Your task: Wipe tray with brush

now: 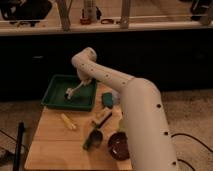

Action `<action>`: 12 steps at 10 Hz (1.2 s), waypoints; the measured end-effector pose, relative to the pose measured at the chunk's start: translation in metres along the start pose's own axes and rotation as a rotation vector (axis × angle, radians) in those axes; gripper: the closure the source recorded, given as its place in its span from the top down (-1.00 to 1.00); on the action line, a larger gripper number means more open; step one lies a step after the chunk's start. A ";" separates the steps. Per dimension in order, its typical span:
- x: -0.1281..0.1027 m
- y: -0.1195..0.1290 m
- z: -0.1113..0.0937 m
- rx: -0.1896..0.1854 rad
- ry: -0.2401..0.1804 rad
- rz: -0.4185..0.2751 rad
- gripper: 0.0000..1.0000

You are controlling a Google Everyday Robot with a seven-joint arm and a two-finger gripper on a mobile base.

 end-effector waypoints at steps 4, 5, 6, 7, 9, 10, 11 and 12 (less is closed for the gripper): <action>0.000 0.017 0.004 -0.046 -0.097 -0.077 -1.00; 0.005 0.022 0.002 -0.055 -0.104 -0.081 -1.00; 0.010 0.026 0.001 -0.063 -0.109 -0.081 -1.00; 0.009 0.026 0.001 -0.067 -0.113 -0.084 -1.00; 0.007 0.026 0.001 -0.067 -0.113 -0.086 -1.00; 0.009 0.026 0.001 -0.067 -0.113 -0.084 -1.00; 0.009 0.026 0.001 -0.067 -0.112 -0.084 -1.00; 0.008 0.026 0.001 -0.067 -0.113 -0.085 -1.00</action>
